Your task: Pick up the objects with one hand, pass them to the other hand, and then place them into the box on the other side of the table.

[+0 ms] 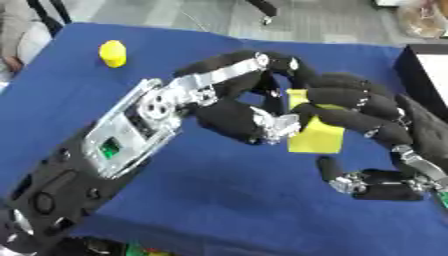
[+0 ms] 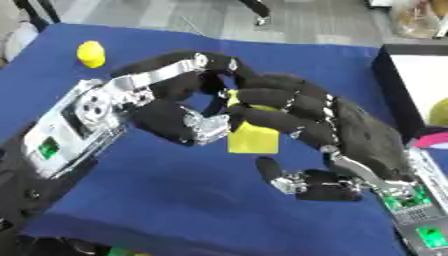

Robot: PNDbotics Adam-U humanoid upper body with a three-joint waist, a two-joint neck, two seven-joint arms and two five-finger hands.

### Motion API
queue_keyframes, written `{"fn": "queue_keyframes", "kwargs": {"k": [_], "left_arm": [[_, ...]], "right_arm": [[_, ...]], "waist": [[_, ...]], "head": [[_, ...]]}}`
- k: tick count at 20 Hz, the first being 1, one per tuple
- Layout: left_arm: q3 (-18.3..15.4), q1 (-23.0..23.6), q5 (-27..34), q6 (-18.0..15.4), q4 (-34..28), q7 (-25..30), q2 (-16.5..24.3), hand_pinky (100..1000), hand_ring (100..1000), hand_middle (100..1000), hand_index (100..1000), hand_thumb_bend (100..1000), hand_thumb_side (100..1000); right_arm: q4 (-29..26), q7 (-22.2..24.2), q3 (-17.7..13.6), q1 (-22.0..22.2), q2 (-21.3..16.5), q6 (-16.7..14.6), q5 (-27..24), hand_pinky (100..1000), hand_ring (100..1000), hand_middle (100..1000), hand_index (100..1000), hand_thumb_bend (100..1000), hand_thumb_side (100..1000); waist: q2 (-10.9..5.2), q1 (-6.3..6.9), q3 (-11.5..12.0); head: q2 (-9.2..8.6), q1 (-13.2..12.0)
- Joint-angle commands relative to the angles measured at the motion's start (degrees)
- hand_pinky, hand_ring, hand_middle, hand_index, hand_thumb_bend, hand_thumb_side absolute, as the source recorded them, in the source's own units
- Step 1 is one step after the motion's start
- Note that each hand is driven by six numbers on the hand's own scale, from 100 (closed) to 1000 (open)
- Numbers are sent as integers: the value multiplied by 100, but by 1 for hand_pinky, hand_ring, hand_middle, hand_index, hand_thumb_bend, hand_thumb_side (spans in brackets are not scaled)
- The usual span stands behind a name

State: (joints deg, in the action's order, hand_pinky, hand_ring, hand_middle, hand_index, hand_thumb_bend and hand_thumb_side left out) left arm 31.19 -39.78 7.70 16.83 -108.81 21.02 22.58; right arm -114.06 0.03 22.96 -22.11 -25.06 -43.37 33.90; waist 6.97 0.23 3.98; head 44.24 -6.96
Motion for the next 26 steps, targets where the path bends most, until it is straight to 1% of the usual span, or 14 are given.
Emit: {"fn": "queue_keyframes", "kwargs": {"k": [1, 10, 17, 26], "left_arm": [[-149, -120, -15, -24, -21, -60, -1, 607, 217, 268, 681, 100, 342], [-164, -112, 63, -55, -16, -64, 0, 610, 219, 270, 683, 100, 341], [-33, -109, 321, 95, -203, 175, 95, 611, 236, 271, 683, 100, 333], [20, -112, 502, 232, -374, 315, 136, 612, 244, 272, 683, 100, 328]], "right_arm": [[-53, 40, -31, -28, -44, -7, -38, 945, 959, 934, 1000, 100, 100], [-53, 65, -61, -23, -40, 27, -21, 947, 960, 938, 1000, 100, 100], [-53, -3, -94, -34, -35, 93, 138, 935, 947, 935, 1000, 100, 100], [-53, -190, -122, -41, -27, 141, 282, 926, 936, 932, 1000, 100, 100]], "waist": [[-83, 3, -2], [-82, 6, -7], [-83, 20, -14], [-89, 30, -21]], "head": [[-12, 3], [-12, 12], [-12, 19], [-12, 27]]}}
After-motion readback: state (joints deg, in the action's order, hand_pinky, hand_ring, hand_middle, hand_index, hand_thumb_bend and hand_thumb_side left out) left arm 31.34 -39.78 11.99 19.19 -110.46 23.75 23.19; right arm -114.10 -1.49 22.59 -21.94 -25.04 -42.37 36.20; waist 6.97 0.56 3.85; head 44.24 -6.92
